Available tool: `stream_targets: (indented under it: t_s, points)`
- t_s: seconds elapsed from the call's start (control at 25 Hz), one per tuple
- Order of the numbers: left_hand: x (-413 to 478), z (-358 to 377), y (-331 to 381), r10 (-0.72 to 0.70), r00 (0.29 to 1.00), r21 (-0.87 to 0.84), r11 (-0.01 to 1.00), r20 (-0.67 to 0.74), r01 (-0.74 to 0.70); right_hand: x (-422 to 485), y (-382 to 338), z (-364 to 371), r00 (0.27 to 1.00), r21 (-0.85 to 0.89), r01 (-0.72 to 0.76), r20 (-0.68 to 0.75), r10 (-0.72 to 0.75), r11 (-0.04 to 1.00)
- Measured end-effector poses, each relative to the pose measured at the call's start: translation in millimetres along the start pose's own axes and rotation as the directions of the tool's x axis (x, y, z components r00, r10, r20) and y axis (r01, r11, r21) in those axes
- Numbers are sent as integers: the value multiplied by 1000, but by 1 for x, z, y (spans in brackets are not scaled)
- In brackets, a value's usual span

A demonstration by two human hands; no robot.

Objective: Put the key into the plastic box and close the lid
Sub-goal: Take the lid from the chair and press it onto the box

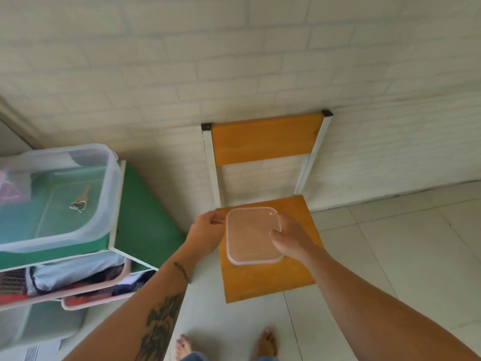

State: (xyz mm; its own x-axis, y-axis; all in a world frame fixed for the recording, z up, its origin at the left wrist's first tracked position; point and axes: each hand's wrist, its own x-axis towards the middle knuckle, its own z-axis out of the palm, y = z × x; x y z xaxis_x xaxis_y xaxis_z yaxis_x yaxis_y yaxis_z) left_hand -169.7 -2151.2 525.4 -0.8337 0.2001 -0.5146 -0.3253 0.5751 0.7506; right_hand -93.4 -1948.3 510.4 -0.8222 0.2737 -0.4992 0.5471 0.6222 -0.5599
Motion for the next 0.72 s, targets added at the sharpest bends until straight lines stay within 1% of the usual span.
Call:
stream_targets:
  t_s: [0.16, 0.28, 0.44, 0.6, 0.72]
  points:
    - [41, 41, -34, -88, 996, 84, 993, 12, 86, 38, 42, 20, 996, 14, -80, 50, 79, 997]
    - [77, 69, -66, -98, 995, 170, 981, 20, 93, 76, 75, 48, 993, 10, -112, 26, 112, 994]
    - [123, 104, -107, -76, 997, 288, 955, -3, 74, 122, 108, 82, 991, -30, -134, -33, 133, 991]
    - [156, 133, -142, -15, 1000, 379, 925, -17, 20, 152, 128, 108, 989, -99, -100, -115, 88, 990]
    - [168, 151, -154, 27, 999, 418, 908, -33, -11, 167, 140, 128, 988, -126, -72, -144, 54, 989]
